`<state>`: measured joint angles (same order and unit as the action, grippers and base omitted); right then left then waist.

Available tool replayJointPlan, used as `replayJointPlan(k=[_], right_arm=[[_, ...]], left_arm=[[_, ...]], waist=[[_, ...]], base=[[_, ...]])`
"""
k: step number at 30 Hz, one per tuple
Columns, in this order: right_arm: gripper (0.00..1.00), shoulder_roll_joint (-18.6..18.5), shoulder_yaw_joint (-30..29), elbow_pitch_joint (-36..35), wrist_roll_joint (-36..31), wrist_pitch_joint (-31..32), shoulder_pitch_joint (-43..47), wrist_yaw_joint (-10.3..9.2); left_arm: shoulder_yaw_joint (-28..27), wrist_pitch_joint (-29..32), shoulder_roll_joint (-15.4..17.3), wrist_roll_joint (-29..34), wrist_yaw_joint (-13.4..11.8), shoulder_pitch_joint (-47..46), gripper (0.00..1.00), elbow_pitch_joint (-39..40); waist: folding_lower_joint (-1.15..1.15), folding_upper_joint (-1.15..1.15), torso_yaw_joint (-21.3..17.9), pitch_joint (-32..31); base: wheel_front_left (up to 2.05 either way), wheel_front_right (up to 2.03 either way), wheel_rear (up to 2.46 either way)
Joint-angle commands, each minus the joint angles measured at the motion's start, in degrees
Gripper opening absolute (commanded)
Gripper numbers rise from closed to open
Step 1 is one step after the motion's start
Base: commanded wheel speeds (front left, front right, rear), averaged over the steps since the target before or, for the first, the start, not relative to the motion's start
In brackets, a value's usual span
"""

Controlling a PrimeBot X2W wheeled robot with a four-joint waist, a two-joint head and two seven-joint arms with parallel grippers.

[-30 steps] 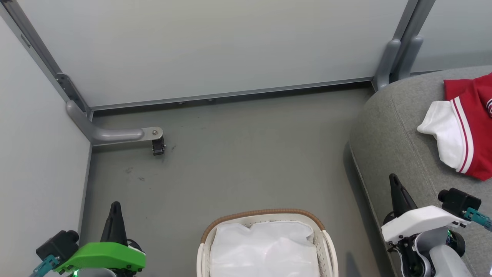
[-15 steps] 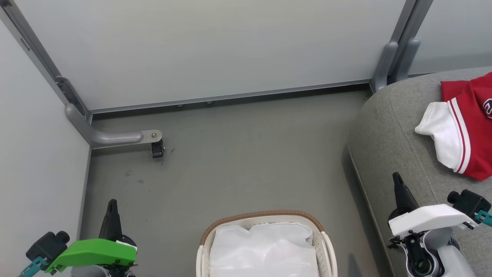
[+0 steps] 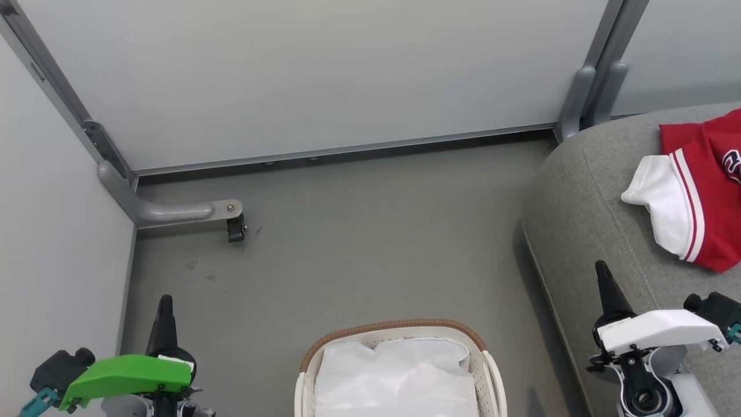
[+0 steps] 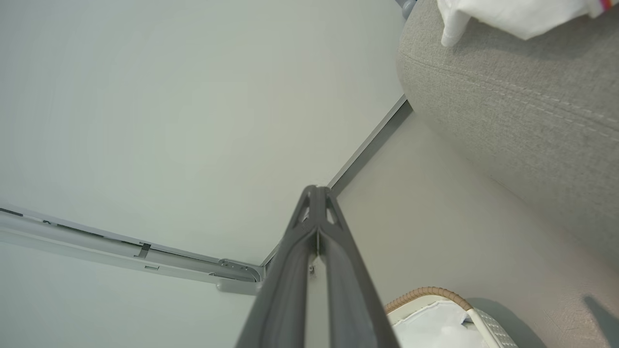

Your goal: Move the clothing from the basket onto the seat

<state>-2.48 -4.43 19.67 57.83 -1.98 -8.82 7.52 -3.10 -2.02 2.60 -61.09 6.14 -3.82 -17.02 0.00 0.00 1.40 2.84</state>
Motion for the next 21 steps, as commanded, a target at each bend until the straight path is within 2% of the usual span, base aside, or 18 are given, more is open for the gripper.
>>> replayJointPlan(k=[1, 21], right_arm=[[0.00, -0.4, -0.3, -1.0, 1.9, 0.5, 0.2, -0.02], [0.00, -0.5, -1.0, -2.8, 13.8, 3.5, 1.1, -0.03]], left_arm=[[-0.3, 0.4, 0.3, -1.8, 0.5, -1.5, 0.00, 0.8], [-1.5, 3.4, 0.4, -12.5, 0.8, -2.0, 0.00, 1.6]], waist=[[0.00, 0.00, 0.0, -0.1], [0.00, 0.00, -0.4, -0.8]], base=[[0.00, 0.00, 0.00], [0.00, 0.00, 0.00]])
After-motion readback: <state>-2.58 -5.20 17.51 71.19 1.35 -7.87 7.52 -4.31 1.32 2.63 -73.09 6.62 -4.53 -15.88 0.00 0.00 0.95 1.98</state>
